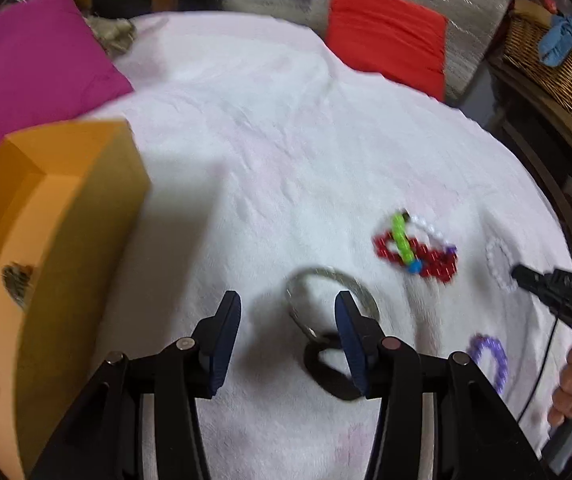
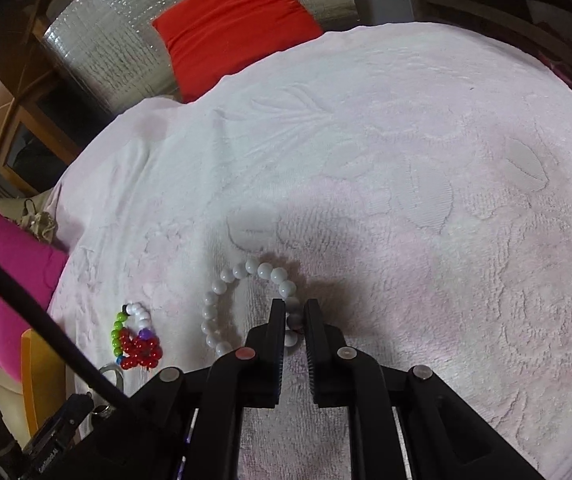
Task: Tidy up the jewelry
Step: 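Grasp the white bead bracelet with the right tool while the left tool grasps the silver bangle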
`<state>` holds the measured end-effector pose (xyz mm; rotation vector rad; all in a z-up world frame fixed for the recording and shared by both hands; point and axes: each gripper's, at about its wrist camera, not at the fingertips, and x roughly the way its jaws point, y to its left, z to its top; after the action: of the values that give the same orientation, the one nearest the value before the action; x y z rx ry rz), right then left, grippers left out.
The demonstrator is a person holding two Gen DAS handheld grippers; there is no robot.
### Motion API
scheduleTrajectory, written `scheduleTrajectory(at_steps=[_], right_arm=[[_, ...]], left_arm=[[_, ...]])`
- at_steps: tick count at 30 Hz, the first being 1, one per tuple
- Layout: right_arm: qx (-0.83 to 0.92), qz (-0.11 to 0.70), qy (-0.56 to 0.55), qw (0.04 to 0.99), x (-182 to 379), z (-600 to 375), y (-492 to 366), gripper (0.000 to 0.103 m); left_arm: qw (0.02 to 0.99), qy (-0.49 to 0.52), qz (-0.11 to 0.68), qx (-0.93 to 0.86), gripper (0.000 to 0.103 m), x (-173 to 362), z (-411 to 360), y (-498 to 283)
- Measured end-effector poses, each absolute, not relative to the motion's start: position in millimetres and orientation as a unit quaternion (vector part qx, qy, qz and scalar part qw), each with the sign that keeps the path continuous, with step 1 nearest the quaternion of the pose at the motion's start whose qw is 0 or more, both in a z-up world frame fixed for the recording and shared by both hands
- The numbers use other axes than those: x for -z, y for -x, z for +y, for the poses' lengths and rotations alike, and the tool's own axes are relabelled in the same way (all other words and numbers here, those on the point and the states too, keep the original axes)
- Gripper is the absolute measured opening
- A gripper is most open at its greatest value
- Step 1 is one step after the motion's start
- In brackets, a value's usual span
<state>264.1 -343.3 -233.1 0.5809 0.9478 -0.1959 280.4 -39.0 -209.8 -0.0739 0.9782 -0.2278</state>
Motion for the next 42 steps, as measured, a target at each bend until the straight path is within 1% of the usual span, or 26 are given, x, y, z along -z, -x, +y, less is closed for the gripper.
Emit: scheduleTrajectory(at_steps=[4, 9, 16, 22, 26, 37, 40, 41, 42], right_arm=[[0.09, 0.45, -0.28, 0.843, 235, -342, -266, 0.013], [0.086, 0.452, -0.274, 0.845, 237, -342, -265, 0.014], [0.081, 0.449, -0.264, 0.85, 238, -342, -266, 0.014], [0.085, 0.449, -0.257, 0.851, 237, -338, -268, 0.014], [0.086, 0.448, -0.263, 0.85, 237, -339, -269, 0.015], [0.09, 0.446, -0.262, 0.851, 237, -338, -267, 0.015], [0.091, 0.447, -0.261, 0.851, 236, -338, -267, 0.015], [0.091, 0.446, -0.262, 0.851, 236, -338, -267, 0.015], [0.091, 0.446, -0.262, 0.851, 236, -338, -267, 0.015]], left_arm=[[0.896, -0.003, 0.427, 0.12, 0.05, 195, -56, -274], [0.89, -0.032, 0.436, 0.13, 0.05, 201, -73, -276], [0.885, -0.019, 0.455, 0.097, 0.05, 209, -55, -285], [0.868, 0.045, 0.485, 0.097, 0.05, 218, -24, -297], [0.854, 0.076, 0.501, 0.12, 0.05, 224, -22, -299], [0.852, 0.046, 0.506, 0.128, 0.05, 227, -42, -302], [0.861, 0.023, 0.492, 0.128, 0.05, 219, -48, -297], [0.862, 0.017, 0.489, 0.131, 0.051, 217, -50, -296], [0.864, 0.013, 0.485, 0.132, 0.059, 215, -53, -294]])
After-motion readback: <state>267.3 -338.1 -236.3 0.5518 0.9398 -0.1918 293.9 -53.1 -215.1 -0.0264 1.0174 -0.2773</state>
